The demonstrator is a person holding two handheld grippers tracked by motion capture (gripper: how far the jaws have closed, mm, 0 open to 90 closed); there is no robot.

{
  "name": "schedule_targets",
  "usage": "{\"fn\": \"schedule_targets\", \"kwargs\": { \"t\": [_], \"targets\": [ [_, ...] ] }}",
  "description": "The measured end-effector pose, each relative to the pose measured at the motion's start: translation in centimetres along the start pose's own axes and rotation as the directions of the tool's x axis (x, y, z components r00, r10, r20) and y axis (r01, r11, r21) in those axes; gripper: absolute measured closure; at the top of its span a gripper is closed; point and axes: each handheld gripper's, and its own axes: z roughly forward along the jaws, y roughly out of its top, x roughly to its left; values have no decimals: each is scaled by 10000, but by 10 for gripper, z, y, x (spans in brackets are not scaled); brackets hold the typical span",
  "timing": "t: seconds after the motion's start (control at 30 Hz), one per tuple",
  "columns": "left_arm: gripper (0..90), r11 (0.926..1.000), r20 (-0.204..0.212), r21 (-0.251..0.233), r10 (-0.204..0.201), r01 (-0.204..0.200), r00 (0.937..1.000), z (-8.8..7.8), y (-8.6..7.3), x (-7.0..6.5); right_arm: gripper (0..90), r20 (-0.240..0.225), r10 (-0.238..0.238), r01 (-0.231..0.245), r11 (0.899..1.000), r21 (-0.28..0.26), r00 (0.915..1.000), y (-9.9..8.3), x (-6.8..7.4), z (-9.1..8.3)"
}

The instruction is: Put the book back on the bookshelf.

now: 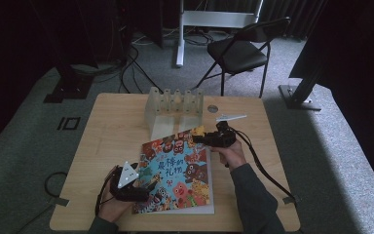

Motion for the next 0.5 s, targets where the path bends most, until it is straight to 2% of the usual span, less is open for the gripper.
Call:
{"fn": "schedule_targets", "kwargs": {
  "t": [0.5],
  "targets": [
    [61,9999,-54,87,-51,52,10000,1,-2,3,681,38,-366,367,9991,-218,9993,0,10,-8]
  ]
}}
